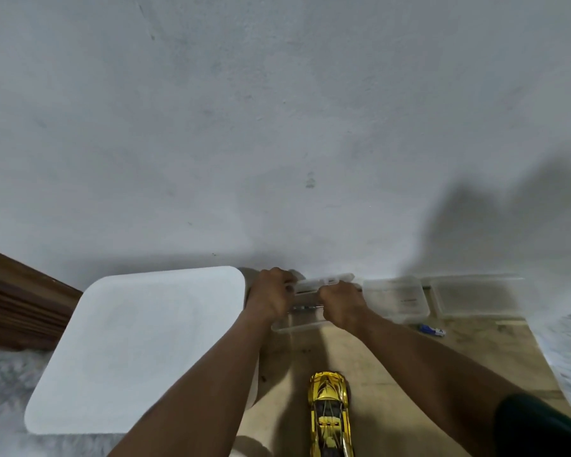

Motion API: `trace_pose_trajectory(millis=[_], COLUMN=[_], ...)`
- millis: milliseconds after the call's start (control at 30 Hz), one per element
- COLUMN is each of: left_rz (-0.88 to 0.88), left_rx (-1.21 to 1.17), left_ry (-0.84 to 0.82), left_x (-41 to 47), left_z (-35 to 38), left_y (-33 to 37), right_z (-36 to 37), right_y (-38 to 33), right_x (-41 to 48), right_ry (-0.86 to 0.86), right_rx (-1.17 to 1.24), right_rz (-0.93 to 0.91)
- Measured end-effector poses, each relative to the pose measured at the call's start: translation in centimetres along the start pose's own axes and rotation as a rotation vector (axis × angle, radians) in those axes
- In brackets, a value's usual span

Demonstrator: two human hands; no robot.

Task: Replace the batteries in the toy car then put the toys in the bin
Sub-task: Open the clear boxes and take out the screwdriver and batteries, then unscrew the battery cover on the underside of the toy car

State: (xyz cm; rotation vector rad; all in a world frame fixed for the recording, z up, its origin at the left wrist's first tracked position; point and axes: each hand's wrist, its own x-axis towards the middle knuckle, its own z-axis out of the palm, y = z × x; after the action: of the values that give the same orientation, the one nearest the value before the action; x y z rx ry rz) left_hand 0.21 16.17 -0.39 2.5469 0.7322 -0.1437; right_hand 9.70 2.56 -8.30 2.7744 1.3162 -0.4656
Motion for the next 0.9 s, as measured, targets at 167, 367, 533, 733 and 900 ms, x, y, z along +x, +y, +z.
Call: trace_pose_trajectory(millis=[167, 367, 533, 733, 900], left_rz=[-0.013, -0.007, -0.053, -0.023, 0.008], left_rx=[0.060, 0.110, 0.071, -0.056, -0.092], left_ry=[0.015, 0.017, -0.032, -0.083, -0.016], left_x=[0.1, -0.3, -1.2, -3.8, -7.6], left_z=[0.0, -0.1, 0.6, 2.1, 4.2], left_y=[0.0, 0.3, 0.2, 0.0, 0.3], right_z=[-0.5, -1.4, -2.2, -1.3, -0.1], right_y=[0.4, 0.7, 1.5, 3.5, 4.8], right_x=[-1.0, -3.5, -6.9, -11.5, -14.1], right_ry=[0.051, 0.086, 0.110, 0.066, 0.082], right_rx=[0.154, 0.194, 0.196, 0.366, 0.521], right_rz=[-0.116, -0.195, -0.222, -0.219, -0.170])
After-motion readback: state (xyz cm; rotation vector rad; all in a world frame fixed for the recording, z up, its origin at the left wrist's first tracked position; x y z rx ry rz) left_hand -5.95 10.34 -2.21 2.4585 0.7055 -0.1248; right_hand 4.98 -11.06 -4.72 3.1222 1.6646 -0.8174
